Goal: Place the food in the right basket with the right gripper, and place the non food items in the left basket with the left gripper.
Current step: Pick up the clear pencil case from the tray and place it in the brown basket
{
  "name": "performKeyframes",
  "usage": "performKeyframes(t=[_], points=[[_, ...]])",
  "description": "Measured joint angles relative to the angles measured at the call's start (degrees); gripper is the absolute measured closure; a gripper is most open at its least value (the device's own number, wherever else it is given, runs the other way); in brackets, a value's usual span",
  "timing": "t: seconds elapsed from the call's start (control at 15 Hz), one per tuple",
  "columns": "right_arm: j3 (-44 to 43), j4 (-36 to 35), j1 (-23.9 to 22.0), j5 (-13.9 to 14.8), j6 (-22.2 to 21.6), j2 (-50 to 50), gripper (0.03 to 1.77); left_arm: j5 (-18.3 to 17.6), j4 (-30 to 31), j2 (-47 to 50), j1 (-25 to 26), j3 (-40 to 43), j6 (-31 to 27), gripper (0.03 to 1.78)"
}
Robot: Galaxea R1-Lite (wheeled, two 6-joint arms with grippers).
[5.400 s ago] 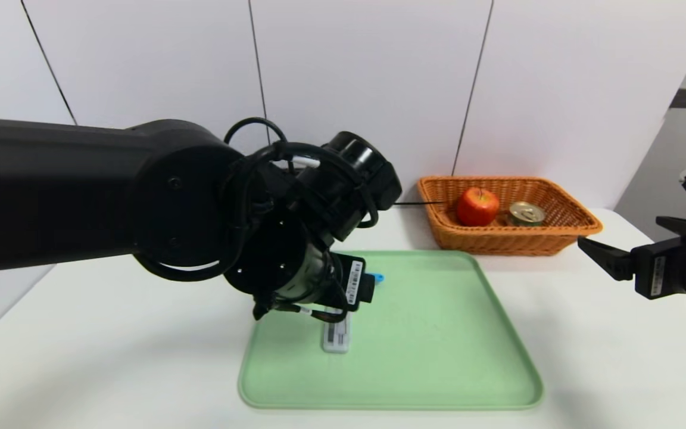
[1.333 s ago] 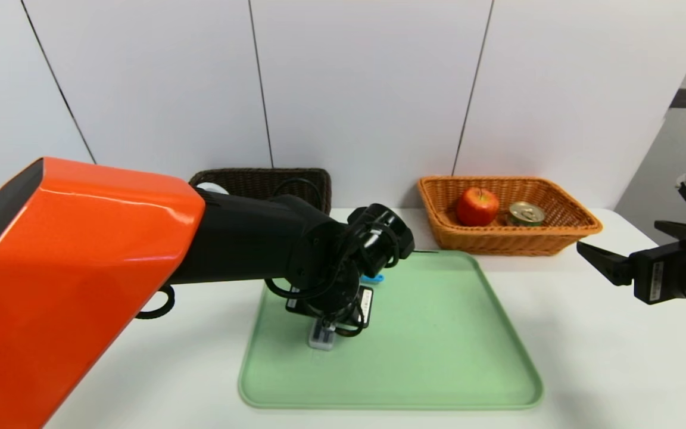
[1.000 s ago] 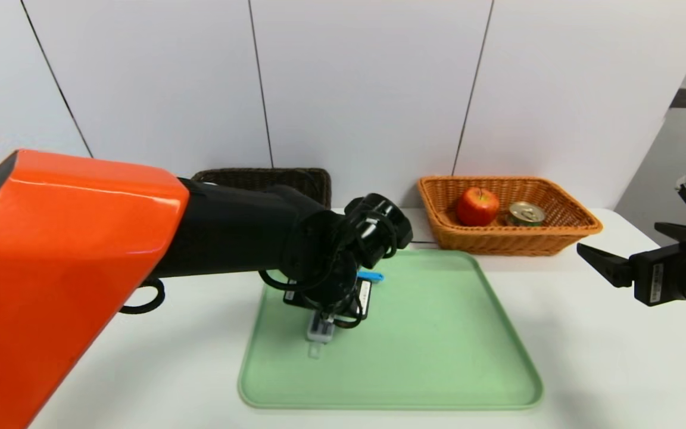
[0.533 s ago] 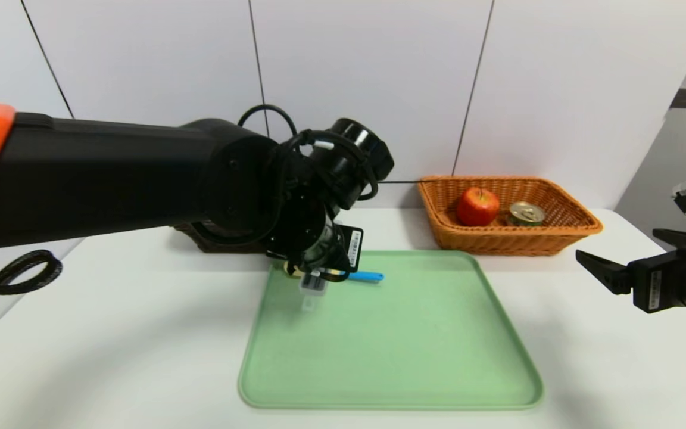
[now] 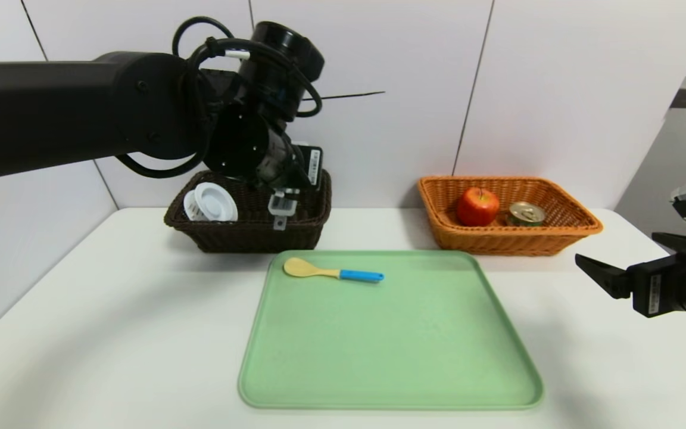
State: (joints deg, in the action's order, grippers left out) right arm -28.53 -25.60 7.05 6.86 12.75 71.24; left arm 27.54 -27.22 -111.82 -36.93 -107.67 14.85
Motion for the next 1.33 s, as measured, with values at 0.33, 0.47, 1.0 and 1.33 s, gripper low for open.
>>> performKeyframes(t=[0.33, 0.47, 1.0, 1.33], points=[[-0.2, 0.0, 0.2, 0.0, 0.0, 0.0, 0.09, -0.5, 16.1, -4.4, 7.0, -1.9, -13.5, 1.25], [-0.2, 0.0, 0.1, 0.0, -0.1, 0.0, 0.09, -0.6, 18.7, -7.1, 9.4, -3.3, -15.7, 1.25], [-0.4, 0.0, 0.0, 0.0, -0.3, -0.1, 0.09, -0.7, 19.5, -14.6, 14.8, -4.6, -15.9, 1.25], [-0.2, 0.0, 0.0, 0.0, -0.3, 0.0, 0.09, -0.6, 21.8, -18.0, 17.2, -4.4, -16.3, 1.25]])
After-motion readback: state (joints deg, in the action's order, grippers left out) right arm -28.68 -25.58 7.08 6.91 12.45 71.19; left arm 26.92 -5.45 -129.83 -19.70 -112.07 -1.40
